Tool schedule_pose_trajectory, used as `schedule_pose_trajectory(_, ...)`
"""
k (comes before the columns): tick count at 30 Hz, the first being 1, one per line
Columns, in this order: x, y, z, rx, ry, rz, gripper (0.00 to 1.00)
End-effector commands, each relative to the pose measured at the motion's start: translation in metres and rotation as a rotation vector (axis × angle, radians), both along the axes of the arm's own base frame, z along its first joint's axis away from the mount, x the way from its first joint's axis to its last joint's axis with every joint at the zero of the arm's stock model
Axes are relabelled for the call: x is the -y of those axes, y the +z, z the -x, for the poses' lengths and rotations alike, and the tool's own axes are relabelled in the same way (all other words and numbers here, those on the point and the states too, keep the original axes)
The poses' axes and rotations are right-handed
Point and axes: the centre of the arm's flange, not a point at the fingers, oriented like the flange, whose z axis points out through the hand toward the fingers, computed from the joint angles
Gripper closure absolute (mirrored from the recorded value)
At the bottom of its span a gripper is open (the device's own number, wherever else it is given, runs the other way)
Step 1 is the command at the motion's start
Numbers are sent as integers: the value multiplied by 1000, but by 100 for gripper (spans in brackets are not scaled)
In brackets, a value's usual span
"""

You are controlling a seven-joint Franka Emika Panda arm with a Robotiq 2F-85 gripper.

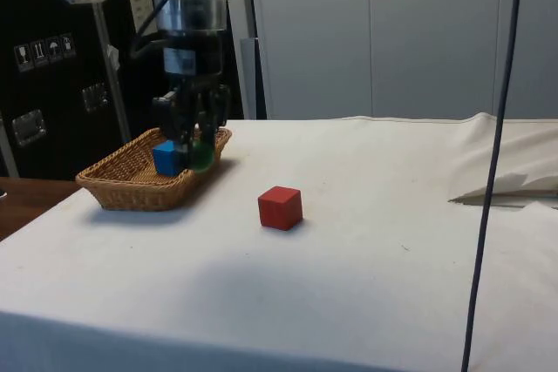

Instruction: Place all non-red objects into the basket.

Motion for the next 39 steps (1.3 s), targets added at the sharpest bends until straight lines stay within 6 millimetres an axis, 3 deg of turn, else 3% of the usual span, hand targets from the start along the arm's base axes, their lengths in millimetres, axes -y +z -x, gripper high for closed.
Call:
schedule_pose_trajectory(1, 1, 0, -5, -8, 2, -6, 58)
schedule_pose_trajectory(26, 38, -1, -63, 23, -18, 11, 58)
schedule_pose_trajectory(39, 59, -10, -106, 12, -21, 11, 58)
